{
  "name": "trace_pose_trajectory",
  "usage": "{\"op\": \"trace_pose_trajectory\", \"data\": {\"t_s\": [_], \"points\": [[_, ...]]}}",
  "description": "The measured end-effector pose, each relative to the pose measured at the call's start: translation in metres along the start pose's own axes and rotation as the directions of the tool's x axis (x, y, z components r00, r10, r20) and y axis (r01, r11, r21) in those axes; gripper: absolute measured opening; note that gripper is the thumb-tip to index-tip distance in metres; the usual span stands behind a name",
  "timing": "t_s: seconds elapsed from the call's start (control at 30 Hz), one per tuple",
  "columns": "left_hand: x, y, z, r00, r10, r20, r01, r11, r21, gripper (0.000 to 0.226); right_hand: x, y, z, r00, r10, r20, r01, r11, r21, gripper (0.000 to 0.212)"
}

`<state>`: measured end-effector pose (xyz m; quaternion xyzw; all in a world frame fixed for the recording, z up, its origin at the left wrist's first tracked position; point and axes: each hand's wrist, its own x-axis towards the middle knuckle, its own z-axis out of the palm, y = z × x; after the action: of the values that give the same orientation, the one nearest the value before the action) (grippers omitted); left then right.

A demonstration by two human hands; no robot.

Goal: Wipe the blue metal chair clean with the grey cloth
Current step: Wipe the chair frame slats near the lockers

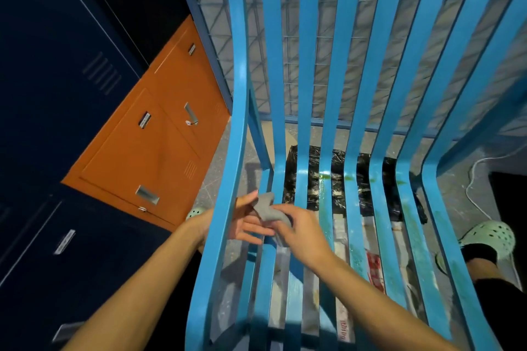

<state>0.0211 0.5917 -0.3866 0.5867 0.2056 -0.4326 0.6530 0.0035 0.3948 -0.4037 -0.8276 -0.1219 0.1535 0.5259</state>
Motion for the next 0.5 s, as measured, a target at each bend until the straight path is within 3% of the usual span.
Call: {"op": "trace_pose_trajectory", "data": {"t_s": [0.03, 0.1, 0.13, 0.2, 0.27, 0.33, 0.4, 0.5], "points": [[-0.007, 0.004, -0.001, 0.999, 0.008, -0.051, -0.006, 0.999, 0.044, 0.082, -0.004, 0.006, -0.004, 1.0, -0.007, -0.021, 0.006, 0.999, -0.052, 0.024], [-0.023, 0.011, -0.004, 0.963, 0.111, -0.244, -0.1, 0.993, 0.058, 0.064, -0.015, 0.021, -0.011, 0.999, -0.018, -0.035, 0.009, 0.97, -0.244, 0.032], [-0.03, 0.015, -0.004, 0.899, 0.217, -0.38, -0.189, 0.976, 0.109, 0.047, -0.021, 0.029, -0.011, 0.999, 0.012, -0.03, -0.021, 0.948, -0.317, 0.036], [-0.05, 0.028, 0.004, 0.727, 0.397, -0.56, -0.363, 0.915, 0.177, 0.036, -0.038, 0.042, -0.004, 0.993, 0.112, 0.042, -0.095, 0.952, -0.292, 0.038], [-0.069, 0.042, 0.025, 0.633, 0.519, -0.575, -0.456, 0.85, 0.264, 0.036, -0.06, 0.055, 0.016, 0.98, 0.114, 0.165, -0.056, 0.946, -0.32, 0.053], [-0.073, 0.047, 0.041, 0.585, 0.633, -0.506, -0.401, 0.769, 0.499, 0.044, -0.088, 0.071, 0.036, 0.98, 0.032, 0.194, 0.053, 0.908, -0.415, 0.071], [-0.069, 0.047, 0.055, 0.556, 0.729, -0.398, -0.261, 0.608, 0.749, 0.067, -0.118, 0.076, 0.049, 0.984, 0.029, 0.176, 0.049, 0.903, -0.426, 0.075], [-0.049, 0.045, 0.052, 0.537, 0.767, -0.352, 0.024, 0.403, 0.915, 0.095, -0.159, 0.068, 0.064, 0.983, 0.045, 0.179, 0.033, 0.912, -0.409, 0.072]]}}
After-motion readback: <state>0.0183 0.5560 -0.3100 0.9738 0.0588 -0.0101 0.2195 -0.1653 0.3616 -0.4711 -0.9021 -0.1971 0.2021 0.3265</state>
